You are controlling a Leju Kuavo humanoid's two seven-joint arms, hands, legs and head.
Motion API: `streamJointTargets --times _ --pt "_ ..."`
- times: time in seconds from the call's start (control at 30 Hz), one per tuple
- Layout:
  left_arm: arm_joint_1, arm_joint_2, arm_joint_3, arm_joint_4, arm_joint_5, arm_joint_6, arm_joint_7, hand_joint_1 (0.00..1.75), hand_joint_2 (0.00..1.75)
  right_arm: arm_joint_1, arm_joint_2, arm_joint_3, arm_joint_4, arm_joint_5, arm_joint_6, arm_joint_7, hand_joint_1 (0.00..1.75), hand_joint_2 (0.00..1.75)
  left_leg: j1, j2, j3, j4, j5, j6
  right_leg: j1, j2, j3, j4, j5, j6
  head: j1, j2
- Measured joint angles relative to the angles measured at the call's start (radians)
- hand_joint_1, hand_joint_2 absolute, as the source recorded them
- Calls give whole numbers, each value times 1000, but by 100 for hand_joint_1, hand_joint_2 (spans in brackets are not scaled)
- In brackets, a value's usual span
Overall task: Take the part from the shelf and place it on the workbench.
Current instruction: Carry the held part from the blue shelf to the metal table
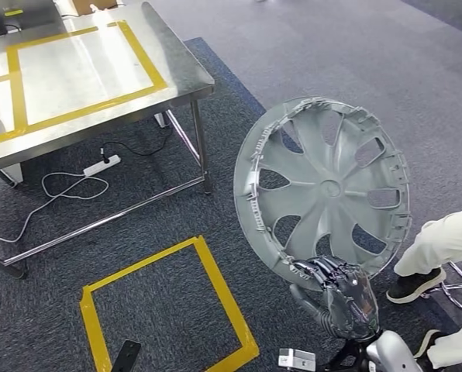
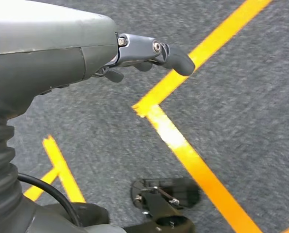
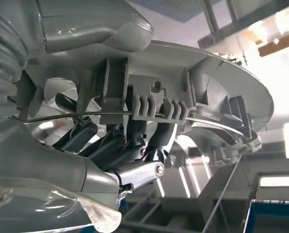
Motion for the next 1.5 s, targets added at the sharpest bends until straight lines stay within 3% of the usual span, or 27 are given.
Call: streamJointTargets --times 0.07,0.13,0.2,0.27,0.3,0.33,0.37,0.43,0.5,0.57,0.6,0.67,0.73,0.8,0.83,0.87,0.93,1.0,1.07,1.1,1.17,1.23,1.3,1.33,1.37,1.43,1.5 --pt "5 3 0 0 -2 -1 2 0 175 4 0 0 0 6 0 3 175 175 3 -13 -7 1 3 -11 1 -17 3 -4 1 -13 0 0" --pt "7 5 0 0 -4 -3 -6 0 175 6 1 0 -1 8 0 7 175 175 0 24 -20 31 -16 -22 0 -42 10 -8 2 -26 -6 0" --pt "3 5 0 0 -8 -3 -13 0 175 13 1 -1 -2 9 0 9 175 175 -1 80 -67 135 -71 -31 2 -71 18 -10 -2 -35 -13 0" --pt "1 5 0 0 -11 -4 -15 0 175 20 1 -1 -2 9 0 9 175 175 3 100 -125 258 -117 -34 6 -100 22 -10 -7 -39 -14 0" --pt "2 5 0 0 -13 -4 -15 0 175 21 1 -1 -2 9 0 9 175 175 3 103 -137 283 -116 -34 6 -113 25 -10 -9 -40 -15 0" --pt "4 5 0 0 -13 -4 -15 0 175 23 1 -1 -2 9 0 10 175 175 3 105 -129 267 -97 -32 7 -124 28 -10 -12 -40 -15 0" --pt "4 5 0 0 -14 -4 -15 0 175 23 1 -1 -3 9 0 11 175 175 2 111 -102 214 -64 -28 8 -135 33 -10 -15 -40 -15 0" --pt "3 6 0 0 -14 -4 -15 0 175 26 2 -1 -3 9 0 13 175 175 -6 147 -33 79 -11 -15 13 -156 41 -10 -23 -35 -15 0" --pt "0 7 0 0 -15 -4 -17 0 175 29 2 -2 -5 10 0 14 175 175 -16 171 -2 12 -3 -4 18 -177 47 -12 -29 -25 -15 0" --pt "2 7 0 0 -15 -4 -19 0 175 30 3 -2 -8 10 0 14 175 175 -17 155 0 4 -5 3 20 -197 53 -17 -33 -15 -14 0" --pt "4 8 0 0 -15 -4 -19 0 175 29 3 -2 -11 10 0 14 175 175 -15 144 2 -1 -3 7 19 -193 54 -15 -39 -10 -13 0" --pt "4 7 0 0 -15 -3 -19 0 175 30 3 -3 -14 10 0 15 175 175 -8 123 8 -10 2 18 16 -150 30 38 -75 -3 -7 0" --pt "0 6 0 0 -15 -3 -20 0 175 32 3 -5 -15 10 0 15 175 175 -5 101 8 -12 2 24 13 -99 -38 166 -132 0 0 0" --pt "0 5 0 0 -15 -3 -20 0 175 34 4 -6 -14 12 0 15 175 175 -6 76 9 -12 1 26 13 -85 -96 256 -147 2 1 0" --pt "0 5 0 0 -16 -3 -20 0 175 34 4 -6 -14 13 0 15 175 175 -7 63 10 -11 1 25 13 -83 -101 248 -125 2 1 0" --pt "0 5 0 0 -16 -3 -19 0 175 34 5 -6 -13 13 0 16 175 175 -6 48 12 -10 0 25 13 -79 -87 202 -87 1 1 0" --pt "-1 4 0 0 -16 -3 -19 0 175 33 6 -8 -13 14 0 17 175 175 -7 21 14 -7 -3 20 9 -46 -34 70 -16 -3 1 0" --pt "-2 3 0 0 -16 -3 -18 0 175 32 7 -9 -11 16 0 17 175 175 -6 2 10 -2 -4 11 6 -13 1 -3 2 -7 1 0" --pt "1 3 0 0 -16 -5 -18 0 175 28 8 -9 -10 14 0 17 175 175 -4 -13 5 -2 -2 1 7 -15 11 -11 -1 -15 0 0" --pt "2 3 0 0 -16 -6 -17 0 175 26 10 -8 -10 10 0 17 175 175 -4 -5 3 1 -4 -6 7 -22 14 -14 1 -20 0 0" --pt "2 4 0 0 -18 -9 -15 0 175 23 14 -9 -10 0 0 18 175 175 -6 40 -17 46 -33 -17 3 -38 21 -18 1 -32 -6 0" --pt "-2 3 0 0 -23 -13 -12 0 175 22 18 -10 -10 -3 0 17 175 175 -3 88 -71 161 -88 -28 5 -55 26 -18 -4 -40 -12 0" --pt "-2 3 0 0 -28 -14 -9 0 175 22 22 -10 -10 -4 0 13 175 175 4 99 -124 264 -116 -34 5 -67 31 -18 -11 -42 -12 0" --pt "-1 3 0 0 -30 -13 -6 0 175 21 23 -10 -10 -4 0 11 175 175 6 100 -128 271 -104 -34 5 -71 35 -18 -14 -41 -12 0" --pt "-1 3 0 0 -32 -13 -5 0 175 20 24 -10 -10 -5 0 10 175 175 8 101 -114 238 -76 -33 5 -74 41 -18 -18 -39 -12 0" --pt "-1 5 0 0 -33 -12 -3 0 175 19 27 -10 -10 -8 0 7 175 175 6 103 -51 113 -12 -24 5 -80 52 -19 -28 -32 -12 0" --pt "-3 6 0 0 -33 -11 -3 0 175 17 29 -10 -9 -11 0 6 175 175 0 105 -5 22 2 -14 6 -84 57 -22 -37 -20 -11 0"
